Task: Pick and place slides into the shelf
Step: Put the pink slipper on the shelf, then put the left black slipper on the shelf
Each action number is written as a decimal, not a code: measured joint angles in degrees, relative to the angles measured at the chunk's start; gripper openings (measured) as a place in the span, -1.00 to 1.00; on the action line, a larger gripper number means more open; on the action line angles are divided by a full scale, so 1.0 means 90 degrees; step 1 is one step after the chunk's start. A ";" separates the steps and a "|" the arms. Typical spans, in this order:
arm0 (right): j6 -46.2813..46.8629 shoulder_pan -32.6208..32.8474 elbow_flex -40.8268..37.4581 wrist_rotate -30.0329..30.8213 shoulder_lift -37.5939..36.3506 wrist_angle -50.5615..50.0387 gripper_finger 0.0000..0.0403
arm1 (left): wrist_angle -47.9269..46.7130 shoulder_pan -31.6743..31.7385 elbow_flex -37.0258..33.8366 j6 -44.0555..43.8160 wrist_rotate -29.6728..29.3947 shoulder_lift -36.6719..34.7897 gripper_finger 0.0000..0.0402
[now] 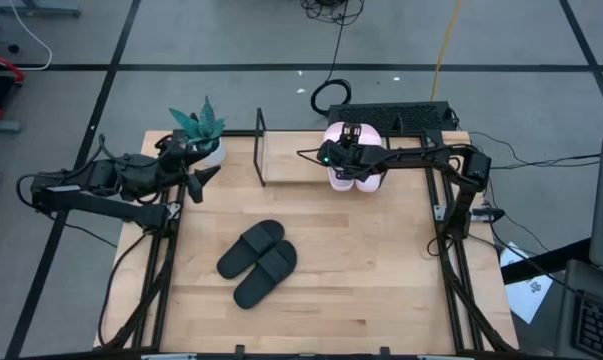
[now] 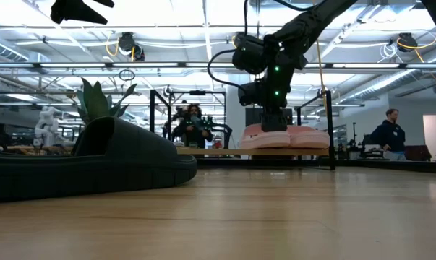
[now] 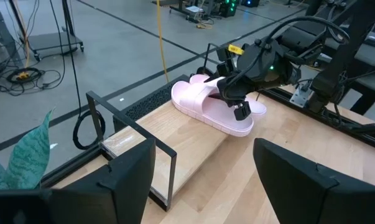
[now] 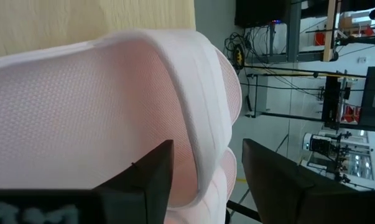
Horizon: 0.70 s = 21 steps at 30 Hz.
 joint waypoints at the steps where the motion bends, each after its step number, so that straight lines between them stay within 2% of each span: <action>1: 0.0000 0.0029 0.0000 0.0040 0.0000 0.0000 -0.08 | 0.0000 -0.0001 0.0000 0.0015 -0.0002 0.0000 0.36; 10: -0.0269 0.0448 0.0000 0.0658 -0.0140 -0.0003 -0.05 | -0.0001 -0.0001 0.0000 0.0161 -0.0002 0.0000 0.36; 18: -0.0306 0.1225 0.0000 0.0696 -0.0903 -0.0036 -0.05 | -0.0002 0.0000 0.0000 0.0374 -0.0002 0.0000 0.36; 21: 0.0103 0.1737 0.0000 0.0670 -0.1296 -0.0208 -0.05 | -0.0014 0.0000 0.0000 0.0366 0.0193 0.0000 0.36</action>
